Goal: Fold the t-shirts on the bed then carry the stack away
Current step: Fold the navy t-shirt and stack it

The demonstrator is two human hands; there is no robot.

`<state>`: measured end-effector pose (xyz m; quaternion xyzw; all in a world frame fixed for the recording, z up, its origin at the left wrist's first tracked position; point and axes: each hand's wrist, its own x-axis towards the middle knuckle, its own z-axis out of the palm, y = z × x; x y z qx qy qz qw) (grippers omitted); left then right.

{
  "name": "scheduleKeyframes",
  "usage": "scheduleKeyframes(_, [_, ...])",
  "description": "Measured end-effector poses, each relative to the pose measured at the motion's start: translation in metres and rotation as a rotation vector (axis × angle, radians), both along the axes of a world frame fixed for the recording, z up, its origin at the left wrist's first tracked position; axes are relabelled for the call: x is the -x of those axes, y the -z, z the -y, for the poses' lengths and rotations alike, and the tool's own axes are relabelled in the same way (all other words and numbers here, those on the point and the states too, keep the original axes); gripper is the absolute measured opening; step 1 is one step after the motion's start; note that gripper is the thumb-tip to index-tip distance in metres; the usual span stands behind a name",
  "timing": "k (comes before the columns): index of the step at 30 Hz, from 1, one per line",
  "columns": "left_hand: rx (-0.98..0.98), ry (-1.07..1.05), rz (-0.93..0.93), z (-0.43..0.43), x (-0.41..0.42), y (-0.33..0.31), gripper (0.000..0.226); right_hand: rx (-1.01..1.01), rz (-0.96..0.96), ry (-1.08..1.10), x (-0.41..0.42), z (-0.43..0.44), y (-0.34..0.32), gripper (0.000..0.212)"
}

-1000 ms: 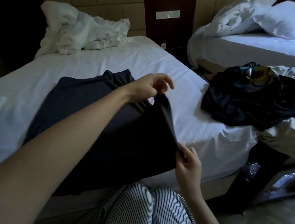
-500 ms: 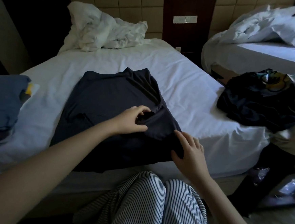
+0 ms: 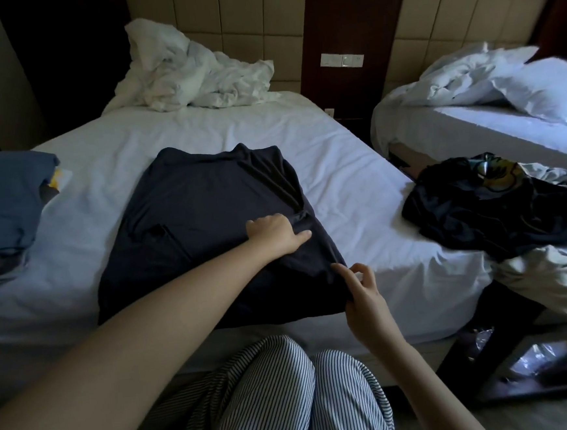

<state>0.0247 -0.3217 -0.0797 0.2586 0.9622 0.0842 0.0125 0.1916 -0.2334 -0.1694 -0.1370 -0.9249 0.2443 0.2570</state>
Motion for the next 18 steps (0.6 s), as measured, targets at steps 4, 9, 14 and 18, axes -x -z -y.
scheduleKeyframes(4, [-0.304,-0.11,0.144,-0.008,0.016,0.006,0.017,-0.02,0.019,0.001,0.0,-0.007,0.003,0.065])
scheduleKeyframes(9, [-0.39,-0.129,0.24,-0.007,0.031,0.008,0.031,-0.009,0.001,-0.004,0.001,-0.009,0.007,0.06])
scheduleKeyframes(14, [-0.525,-0.151,0.269,-0.01,0.042,0.006,0.02,-0.026,-0.037,-0.035,0.005,-0.007,0.016,0.054])
scheduleKeyframes(18, [-0.716,-0.084,0.225,-0.001,0.048,0.004,0.013,0.139,-0.081,0.029,0.008,-0.008,0.011,0.053])
